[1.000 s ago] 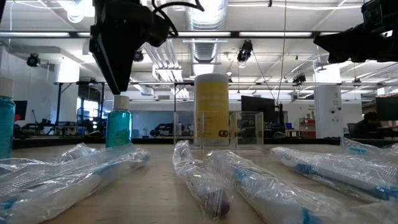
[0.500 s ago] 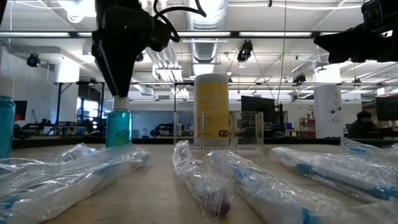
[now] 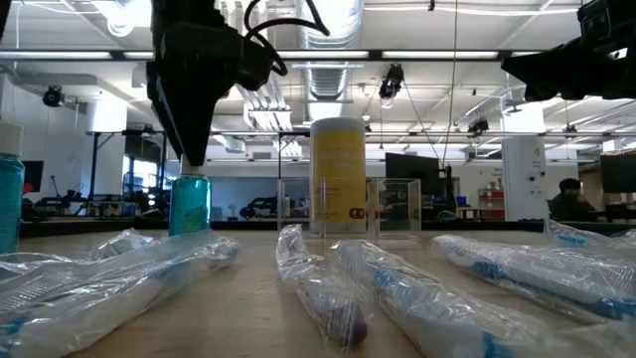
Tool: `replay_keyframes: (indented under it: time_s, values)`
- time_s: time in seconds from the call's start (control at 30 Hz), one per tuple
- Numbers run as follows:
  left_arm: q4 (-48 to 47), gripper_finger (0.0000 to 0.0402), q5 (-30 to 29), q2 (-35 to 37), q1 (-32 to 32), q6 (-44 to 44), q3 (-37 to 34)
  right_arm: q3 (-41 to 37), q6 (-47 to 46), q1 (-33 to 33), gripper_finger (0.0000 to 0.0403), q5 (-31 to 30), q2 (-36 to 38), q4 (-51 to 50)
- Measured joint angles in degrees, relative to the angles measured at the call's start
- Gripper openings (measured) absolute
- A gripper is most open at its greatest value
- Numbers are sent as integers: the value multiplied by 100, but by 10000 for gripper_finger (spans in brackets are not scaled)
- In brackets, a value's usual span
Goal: Pick & Place toothbrushing station
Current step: Put the blue mouthwash into the transparent organizer
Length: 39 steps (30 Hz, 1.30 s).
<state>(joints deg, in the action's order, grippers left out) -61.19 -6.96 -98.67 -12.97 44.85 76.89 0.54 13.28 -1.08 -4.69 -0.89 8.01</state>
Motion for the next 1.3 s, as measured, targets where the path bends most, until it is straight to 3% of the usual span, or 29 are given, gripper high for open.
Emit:
replay_keyframes:
  time_s: [0.9,1.3]
  values:
    - [227,239,26,9,76,-43,-171,0,-40,-1,8,2,0,8]
    - [249,114,48,14,85,-307,-171,0,-42,-1,8,2,0,7]
